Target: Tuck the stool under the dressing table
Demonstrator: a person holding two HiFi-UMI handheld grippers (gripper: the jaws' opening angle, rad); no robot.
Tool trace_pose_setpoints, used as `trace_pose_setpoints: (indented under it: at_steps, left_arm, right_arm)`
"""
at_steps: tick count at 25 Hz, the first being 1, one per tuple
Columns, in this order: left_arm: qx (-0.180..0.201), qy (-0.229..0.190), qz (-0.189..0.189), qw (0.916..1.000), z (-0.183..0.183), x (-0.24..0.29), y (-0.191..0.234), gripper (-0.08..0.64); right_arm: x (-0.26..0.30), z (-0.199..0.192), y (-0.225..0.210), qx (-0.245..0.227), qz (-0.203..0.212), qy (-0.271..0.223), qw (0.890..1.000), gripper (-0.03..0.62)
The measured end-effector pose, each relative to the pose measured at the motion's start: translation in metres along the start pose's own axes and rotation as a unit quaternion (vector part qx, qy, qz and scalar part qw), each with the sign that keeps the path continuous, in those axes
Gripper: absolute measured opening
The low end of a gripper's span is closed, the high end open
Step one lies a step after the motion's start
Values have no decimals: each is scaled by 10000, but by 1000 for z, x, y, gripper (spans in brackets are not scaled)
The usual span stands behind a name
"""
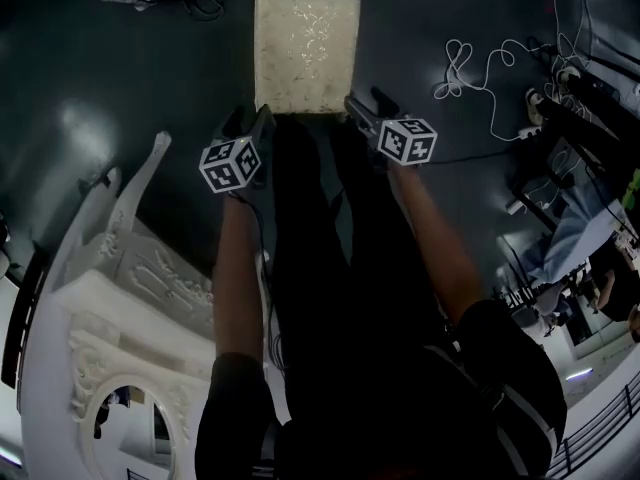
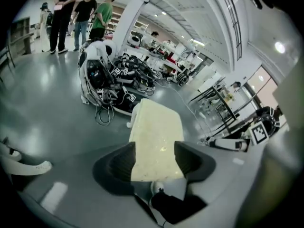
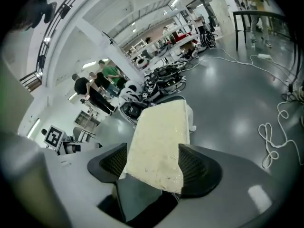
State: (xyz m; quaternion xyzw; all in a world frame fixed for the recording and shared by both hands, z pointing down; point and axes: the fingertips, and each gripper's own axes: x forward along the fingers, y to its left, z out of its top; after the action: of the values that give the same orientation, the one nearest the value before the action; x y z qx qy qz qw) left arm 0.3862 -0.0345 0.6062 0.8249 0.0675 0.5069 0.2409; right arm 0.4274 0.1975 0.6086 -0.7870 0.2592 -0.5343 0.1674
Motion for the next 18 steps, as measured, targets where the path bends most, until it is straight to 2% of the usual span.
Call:
trace_pose_setpoints:
  at_steps: [5,12,18]
  left_arm:
    - [50,473,-3,9989,-36,52,34,275]
    - [123,797,-195,9965,-54,108,67,281]
    - [-333,903,-923,9911,-62,120,68,298]
  right_arm:
    - [38,-35,-30,201,-175,253,9993,362]
    - [88,-60,-62,388,-365,514,9973,364]
    - [115,-75,-70,445,-93,814,9956,380]
